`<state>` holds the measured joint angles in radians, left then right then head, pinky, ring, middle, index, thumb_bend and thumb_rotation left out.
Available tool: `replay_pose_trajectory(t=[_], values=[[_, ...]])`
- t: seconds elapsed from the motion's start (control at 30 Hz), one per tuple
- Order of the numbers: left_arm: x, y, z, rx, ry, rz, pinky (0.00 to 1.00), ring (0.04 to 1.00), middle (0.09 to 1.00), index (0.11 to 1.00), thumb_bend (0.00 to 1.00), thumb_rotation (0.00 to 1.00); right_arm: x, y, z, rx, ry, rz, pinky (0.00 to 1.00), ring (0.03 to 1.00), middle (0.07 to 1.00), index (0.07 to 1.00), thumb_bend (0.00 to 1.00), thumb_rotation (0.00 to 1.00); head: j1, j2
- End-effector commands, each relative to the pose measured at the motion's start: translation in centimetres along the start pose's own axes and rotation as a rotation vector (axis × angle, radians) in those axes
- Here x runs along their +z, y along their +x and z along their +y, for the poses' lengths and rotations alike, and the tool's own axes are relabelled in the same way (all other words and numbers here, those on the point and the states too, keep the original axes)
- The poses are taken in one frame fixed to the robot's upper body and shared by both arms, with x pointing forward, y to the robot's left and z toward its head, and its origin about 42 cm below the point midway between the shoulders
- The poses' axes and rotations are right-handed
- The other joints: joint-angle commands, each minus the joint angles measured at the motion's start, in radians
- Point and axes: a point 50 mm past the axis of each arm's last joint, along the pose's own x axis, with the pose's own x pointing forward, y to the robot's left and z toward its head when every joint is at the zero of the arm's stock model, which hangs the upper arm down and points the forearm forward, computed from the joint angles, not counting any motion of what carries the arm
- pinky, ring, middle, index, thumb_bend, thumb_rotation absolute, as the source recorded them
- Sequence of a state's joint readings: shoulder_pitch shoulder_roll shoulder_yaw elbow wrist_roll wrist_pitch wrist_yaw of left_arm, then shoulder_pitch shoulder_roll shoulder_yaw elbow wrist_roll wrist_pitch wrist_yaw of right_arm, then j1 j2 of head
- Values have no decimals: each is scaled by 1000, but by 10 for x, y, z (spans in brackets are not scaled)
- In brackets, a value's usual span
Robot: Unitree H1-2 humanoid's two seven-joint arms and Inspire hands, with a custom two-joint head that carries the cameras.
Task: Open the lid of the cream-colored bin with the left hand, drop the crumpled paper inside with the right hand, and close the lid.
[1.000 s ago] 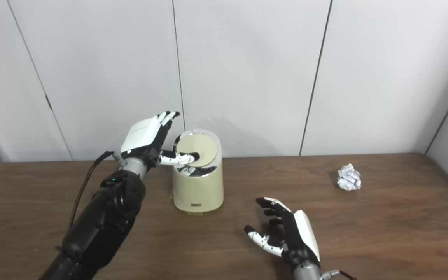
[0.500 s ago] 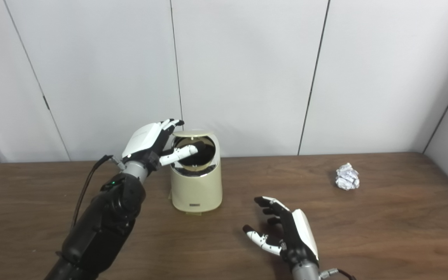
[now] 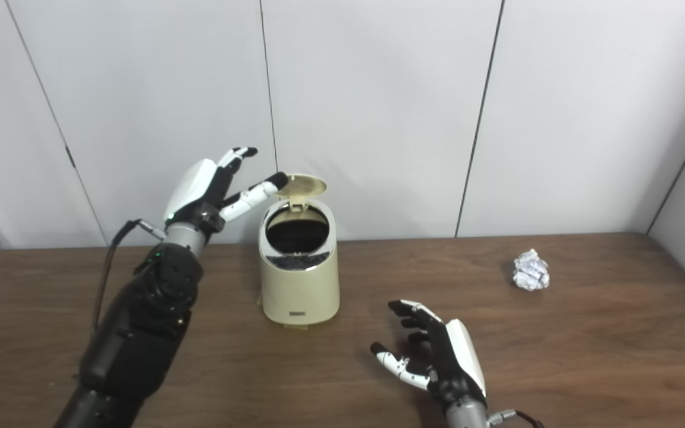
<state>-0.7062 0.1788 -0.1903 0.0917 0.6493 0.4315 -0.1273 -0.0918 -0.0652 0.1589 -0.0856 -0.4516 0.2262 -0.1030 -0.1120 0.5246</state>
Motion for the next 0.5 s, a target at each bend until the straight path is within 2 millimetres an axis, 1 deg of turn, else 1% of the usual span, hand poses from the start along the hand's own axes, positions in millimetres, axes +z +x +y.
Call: replay_pose_trajectory(t=[0.0, 0.1, 0.17, 0.23, 0.27, 0.33, 0.4, 0.43, 0.47], values=[[18, 9, 33, 96, 15, -57, 916, 968, 993, 972, 995, 1000, -8, 2, 8, 53, 1, 38, 675, 760, 782, 752, 276, 190, 1, 0], [11, 6, 37, 98, -52, -46, 882, 975, 996, 975, 996, 1000, -8, 2, 4, 39, 19, 37, 672, 761, 783, 749, 282, 187, 9, -2], [3, -1, 37, 105, -125, -59, 858, 950, 973, 971, 938, 1000, -8, 3, 0, 25, 31, 39, 667, 760, 784, 753, 294, 198, 10, -3], [-5, -12, 35, 121, -203, -80, 850, 920, 936, 936, 845, 1000, -8, 4, -7, -16, 13, 17, 649, 751, 778, 749, 315, 209, 11, -7], [-8, -17, 34, 128, -236, -91, 837, 906, 918, 918, 776, 1000, -8, 5, -10, -37, 0, 1, 635, 739, 769, 741, 323, 211, 11, -7], [-14, -29, 34, 143, -313, -103, 849, 900, 899, 898, 643, 1000, -5, 7, -18, -74, -35, -47, 625, 726, 759, 735, 327, 217, 9, -11], [-21, -44, 34, 161, -406, -117, 814, 874, 867, 855, 495, 1000, 3, 9, -27, -103, -86, -89, 632, 729, 760, 740, 338, 253, 3, -15], [-25, -50, 33, 167, -439, -128, 781, 854, 849, 837, 390, 971, 7, 10, -32, -117, -110, -105, 633, 729, 760, 745, 372, 265, 2, -16], [-28, -56, 32, 174, -462, -139, 746, 829, 830, 820, 300, 905, 11, 11, -37, -131, -136, -132, 610, 714, 753, 744, 414, 244, 0, -18]])
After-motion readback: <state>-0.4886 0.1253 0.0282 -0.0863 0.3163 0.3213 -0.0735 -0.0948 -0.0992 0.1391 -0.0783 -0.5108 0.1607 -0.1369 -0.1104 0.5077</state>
